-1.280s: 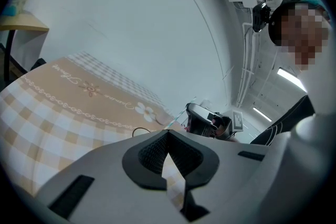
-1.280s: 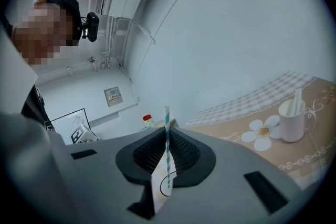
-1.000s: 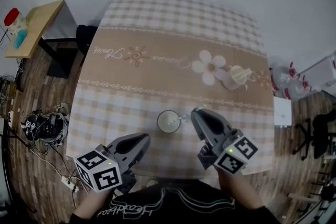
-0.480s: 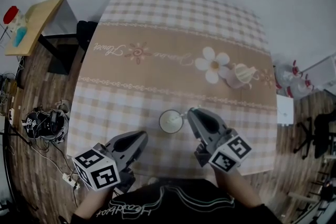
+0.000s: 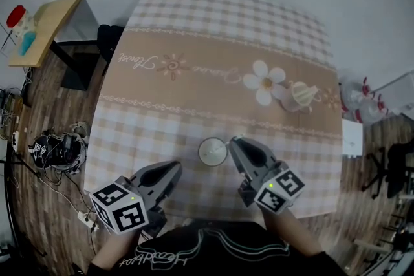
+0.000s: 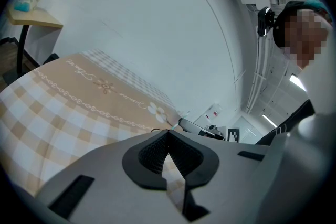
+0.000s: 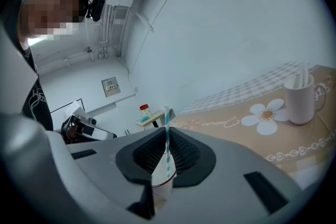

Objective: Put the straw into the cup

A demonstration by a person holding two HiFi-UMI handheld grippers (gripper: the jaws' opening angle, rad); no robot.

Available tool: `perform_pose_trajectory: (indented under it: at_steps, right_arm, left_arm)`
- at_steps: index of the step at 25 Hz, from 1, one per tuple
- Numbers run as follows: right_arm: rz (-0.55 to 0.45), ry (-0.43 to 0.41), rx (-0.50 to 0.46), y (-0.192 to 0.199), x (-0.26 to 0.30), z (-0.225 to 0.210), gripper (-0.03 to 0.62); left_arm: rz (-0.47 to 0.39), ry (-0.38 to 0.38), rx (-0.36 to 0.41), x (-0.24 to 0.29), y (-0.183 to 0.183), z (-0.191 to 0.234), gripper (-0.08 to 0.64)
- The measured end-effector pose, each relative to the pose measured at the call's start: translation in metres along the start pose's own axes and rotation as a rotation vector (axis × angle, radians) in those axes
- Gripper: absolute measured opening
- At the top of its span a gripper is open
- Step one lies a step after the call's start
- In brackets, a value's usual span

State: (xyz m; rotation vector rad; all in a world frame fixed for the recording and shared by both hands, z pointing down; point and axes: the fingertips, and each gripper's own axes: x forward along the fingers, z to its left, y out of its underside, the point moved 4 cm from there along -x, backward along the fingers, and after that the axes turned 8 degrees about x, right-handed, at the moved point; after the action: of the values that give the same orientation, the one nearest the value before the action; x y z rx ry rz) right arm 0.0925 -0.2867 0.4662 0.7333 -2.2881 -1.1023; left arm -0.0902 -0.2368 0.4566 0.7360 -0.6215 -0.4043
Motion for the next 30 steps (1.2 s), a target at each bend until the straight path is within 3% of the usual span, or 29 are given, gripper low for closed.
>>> perform_pose_trajectory:
  at_steps: [12,21,25,30]
  right_arm:
    - [-0.009,0.041,0.047,0.003,-0.004,-0.014,0.034]
    - [-0.024,0.059,0.116,0.007,-0.012,-0.017,0.038]
    - [-0.044,0.064,0.203,0.007,-0.019,-0.017,0.117]
    - [-0.074,0.079,0.179,0.003,-0.036,0.003,0.123]
  left_arm:
    - [0.0,0.017,-0.001,0.001,0.006,0.001,-0.003]
    - [-0.005,0.024,0.041,-0.02,0.008,-0.011,-0.003]
    - [-0.006,0.038,0.05,-0.031,0.009,-0.019,-0.003]
    - [-0.027,0.06,0.089,-0.049,0.007,-0.033,-0.003]
